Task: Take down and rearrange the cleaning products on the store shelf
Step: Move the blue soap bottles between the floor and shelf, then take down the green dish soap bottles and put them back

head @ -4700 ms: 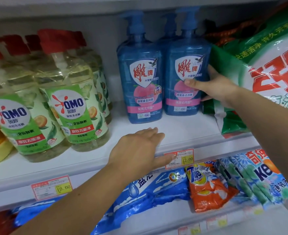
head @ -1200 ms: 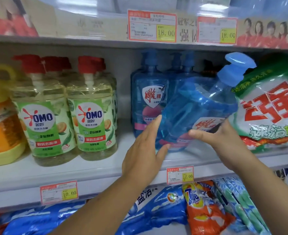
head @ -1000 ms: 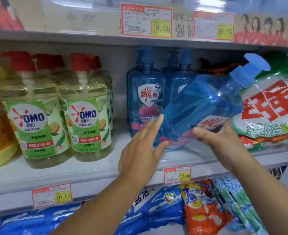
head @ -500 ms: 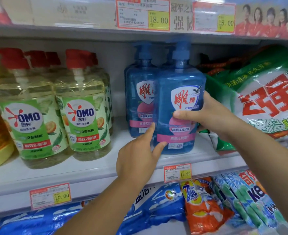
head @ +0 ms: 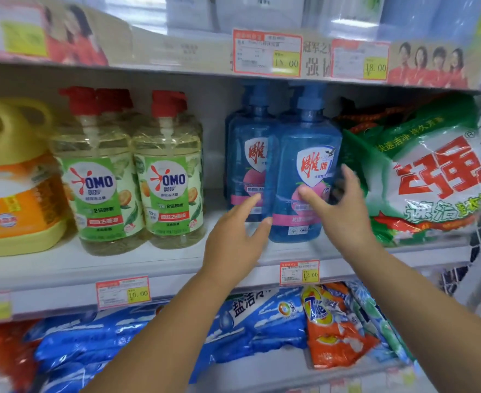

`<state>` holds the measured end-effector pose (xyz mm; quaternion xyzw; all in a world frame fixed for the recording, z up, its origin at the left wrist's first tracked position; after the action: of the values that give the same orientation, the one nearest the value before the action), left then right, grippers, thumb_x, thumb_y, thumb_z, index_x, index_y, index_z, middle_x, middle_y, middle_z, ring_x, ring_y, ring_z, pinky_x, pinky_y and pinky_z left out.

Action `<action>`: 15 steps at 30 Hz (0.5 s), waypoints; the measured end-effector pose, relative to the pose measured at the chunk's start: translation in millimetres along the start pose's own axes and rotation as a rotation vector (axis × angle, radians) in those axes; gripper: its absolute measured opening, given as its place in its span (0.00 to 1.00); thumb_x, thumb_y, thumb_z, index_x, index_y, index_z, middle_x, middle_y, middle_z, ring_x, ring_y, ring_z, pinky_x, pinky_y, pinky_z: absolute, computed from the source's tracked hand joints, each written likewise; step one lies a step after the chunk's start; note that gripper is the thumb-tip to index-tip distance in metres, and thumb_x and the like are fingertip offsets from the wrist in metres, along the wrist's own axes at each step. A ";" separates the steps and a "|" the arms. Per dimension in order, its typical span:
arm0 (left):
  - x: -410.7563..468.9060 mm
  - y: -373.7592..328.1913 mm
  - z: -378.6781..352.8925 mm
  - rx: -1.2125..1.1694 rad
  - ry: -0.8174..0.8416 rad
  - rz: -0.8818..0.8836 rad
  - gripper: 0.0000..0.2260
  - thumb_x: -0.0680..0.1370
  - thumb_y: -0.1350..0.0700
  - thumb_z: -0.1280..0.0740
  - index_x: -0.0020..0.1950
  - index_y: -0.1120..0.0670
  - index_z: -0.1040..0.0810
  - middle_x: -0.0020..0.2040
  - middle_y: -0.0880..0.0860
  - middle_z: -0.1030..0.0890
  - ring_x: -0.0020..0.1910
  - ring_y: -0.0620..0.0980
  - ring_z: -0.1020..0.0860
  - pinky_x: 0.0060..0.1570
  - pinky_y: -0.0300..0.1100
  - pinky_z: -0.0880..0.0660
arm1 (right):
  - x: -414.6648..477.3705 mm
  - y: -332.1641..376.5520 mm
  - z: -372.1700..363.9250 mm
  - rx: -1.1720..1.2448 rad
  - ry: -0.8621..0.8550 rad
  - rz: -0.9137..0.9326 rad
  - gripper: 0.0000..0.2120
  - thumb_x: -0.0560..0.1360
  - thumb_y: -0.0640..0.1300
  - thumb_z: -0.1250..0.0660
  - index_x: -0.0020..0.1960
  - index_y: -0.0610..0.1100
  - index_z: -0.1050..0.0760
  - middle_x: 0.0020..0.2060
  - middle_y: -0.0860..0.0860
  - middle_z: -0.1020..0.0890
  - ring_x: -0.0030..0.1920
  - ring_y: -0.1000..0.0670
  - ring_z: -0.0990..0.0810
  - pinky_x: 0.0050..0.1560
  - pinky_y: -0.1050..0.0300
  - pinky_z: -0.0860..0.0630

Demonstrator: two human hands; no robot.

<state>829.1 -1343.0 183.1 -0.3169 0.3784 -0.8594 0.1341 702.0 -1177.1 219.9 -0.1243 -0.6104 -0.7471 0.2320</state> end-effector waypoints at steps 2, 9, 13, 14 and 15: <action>-19.9 5.4 33.7 0.016 -0.071 -0.044 0.19 0.80 0.46 0.35 0.71 0.40 0.29 0.67 0.42 0.25 0.66 0.45 0.28 0.66 0.46 0.29 | -28.9 24.8 10.9 -0.023 -0.173 0.125 0.27 0.76 0.50 0.28 0.71 0.48 0.34 0.60 0.49 0.25 0.54 0.57 0.24 0.59 0.58 0.25; -70.8 74.9 136.6 0.420 -0.232 -0.039 0.23 0.74 0.35 0.39 0.60 0.47 0.18 0.59 0.45 0.18 0.60 0.49 0.24 0.63 0.46 0.30 | -55.8 109.7 -111.1 -0.126 0.325 0.173 0.32 0.74 0.54 0.28 0.74 0.52 0.36 0.65 0.51 0.27 0.58 0.55 0.23 0.57 0.57 0.25; -81.4 100.9 141.9 0.507 -0.152 -0.074 0.22 0.71 0.38 0.32 0.59 0.49 0.18 0.56 0.47 0.17 0.57 0.52 0.22 0.66 0.48 0.34 | -46.8 142.8 -163.7 -0.140 0.435 0.120 0.48 0.70 0.57 0.24 0.80 0.52 0.48 0.72 0.57 0.34 0.67 0.54 0.31 0.64 0.54 0.28; -84.0 101.9 140.6 0.522 -0.145 -0.123 0.21 0.70 0.41 0.28 0.60 0.49 0.18 0.55 0.47 0.18 0.56 0.52 0.23 0.67 0.47 0.37 | -42.5 147.2 -173.4 -0.153 0.424 0.111 0.52 0.68 0.59 0.23 0.80 0.52 0.51 0.75 0.55 0.36 0.70 0.52 0.32 0.67 0.54 0.31; -86.1 101.6 139.6 0.533 -0.138 -0.164 0.22 0.69 0.43 0.25 0.61 0.49 0.20 0.56 0.47 0.18 0.57 0.51 0.23 0.68 0.47 0.39 | -38.9 150.0 -182.1 -0.163 0.400 0.100 0.55 0.65 0.60 0.22 0.80 0.52 0.52 0.77 0.51 0.37 0.73 0.49 0.33 0.70 0.53 0.33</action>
<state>984.0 -1450.3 141.9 -0.3575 0.1021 -0.9130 0.1680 828.0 -1368.2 289.0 -0.0222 -0.4830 -0.7912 0.3744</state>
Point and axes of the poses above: each hand's wrist, its own x-axis towards the middle knuckle, its own z-axis out of the back of the hand, y = z × x, the point moved 8 cm from there along x, towards the middle knuckle
